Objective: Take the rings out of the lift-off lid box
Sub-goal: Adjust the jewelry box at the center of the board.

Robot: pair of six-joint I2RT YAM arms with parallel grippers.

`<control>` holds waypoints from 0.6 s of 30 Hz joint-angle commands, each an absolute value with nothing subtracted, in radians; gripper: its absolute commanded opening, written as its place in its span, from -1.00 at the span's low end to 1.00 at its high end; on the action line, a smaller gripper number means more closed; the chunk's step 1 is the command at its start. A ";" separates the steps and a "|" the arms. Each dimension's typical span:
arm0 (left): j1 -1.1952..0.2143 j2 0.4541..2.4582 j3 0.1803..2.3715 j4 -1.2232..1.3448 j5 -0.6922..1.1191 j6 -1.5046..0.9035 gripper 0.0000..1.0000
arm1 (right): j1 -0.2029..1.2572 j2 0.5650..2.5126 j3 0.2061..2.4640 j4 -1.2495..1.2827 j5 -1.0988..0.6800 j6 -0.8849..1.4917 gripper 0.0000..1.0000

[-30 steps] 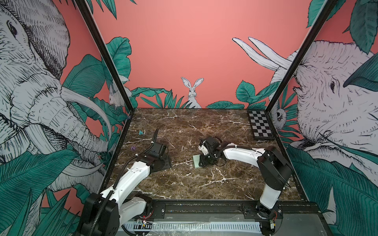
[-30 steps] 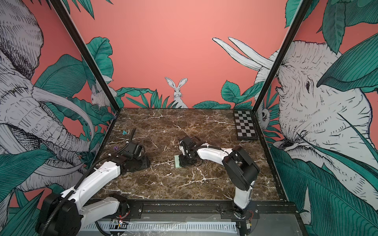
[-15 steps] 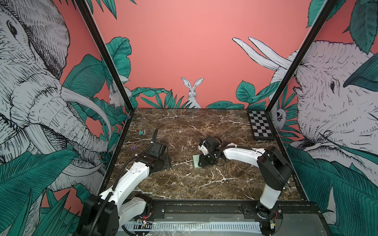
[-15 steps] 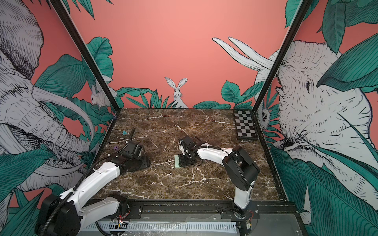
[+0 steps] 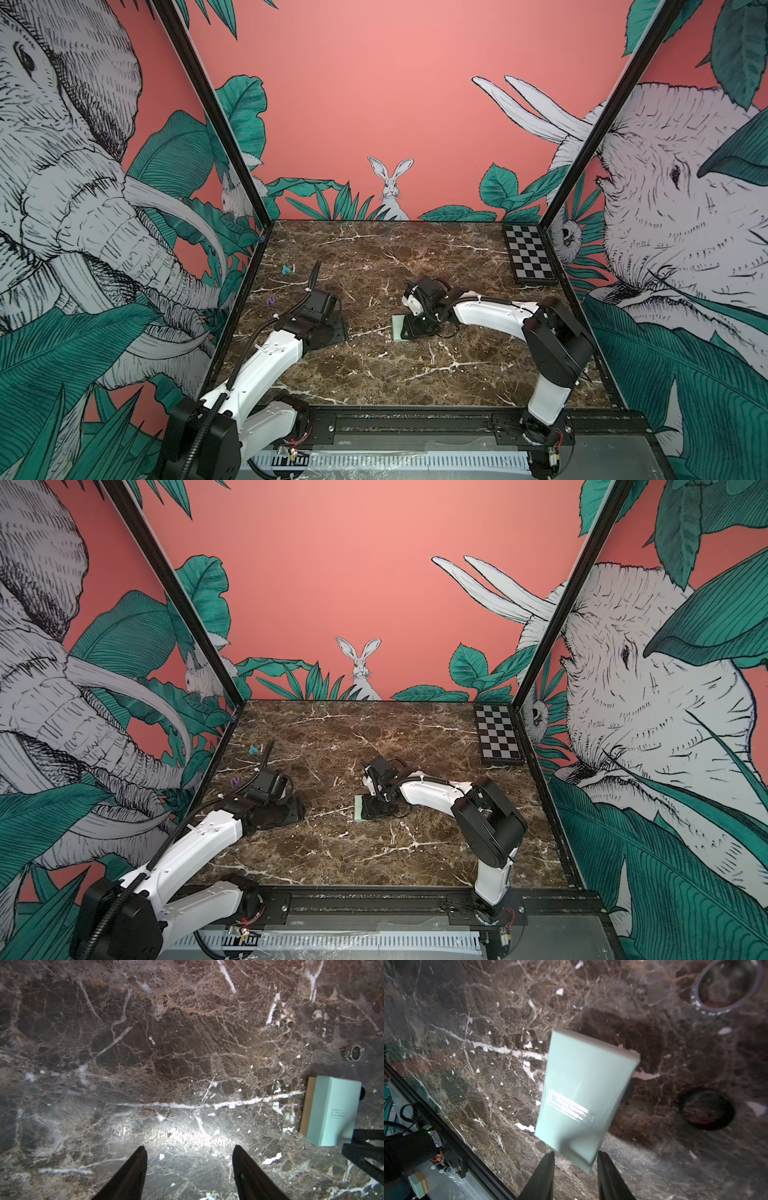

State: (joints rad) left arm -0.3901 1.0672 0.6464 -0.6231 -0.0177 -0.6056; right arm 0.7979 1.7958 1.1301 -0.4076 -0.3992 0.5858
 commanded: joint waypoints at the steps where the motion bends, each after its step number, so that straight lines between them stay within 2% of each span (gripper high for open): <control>1: -0.385 1.048 0.649 -0.641 -0.026 -0.607 0.35 | 0.804 1.774 1.126 -0.388 -0.409 0.604 -0.25; 8: -0.386 1.050 0.650 -0.641 -0.029 -0.603 0.36 | 0.805 1.777 1.141 -0.427 -0.400 0.588 -0.23; 12: -0.385 1.055 0.670 -0.660 -0.047 -0.584 0.38 | 0.801 1.698 1.195 -0.547 -0.275 0.532 -0.18; 15: -0.385 1.065 0.714 -0.684 -0.084 -0.548 0.50 | 0.795 1.625 1.249 -0.643 -0.158 0.470 0.11; 18: -0.385 1.097 0.773 -0.687 -0.135 -0.501 0.73 | 0.765 1.560 1.296 -0.715 -0.070 0.404 0.43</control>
State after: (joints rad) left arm -0.3901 1.0817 0.7151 -0.6643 -0.0685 -0.5510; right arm 0.7898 1.6390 1.2423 -0.6109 -0.2092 0.4862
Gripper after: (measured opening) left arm 0.849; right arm 0.680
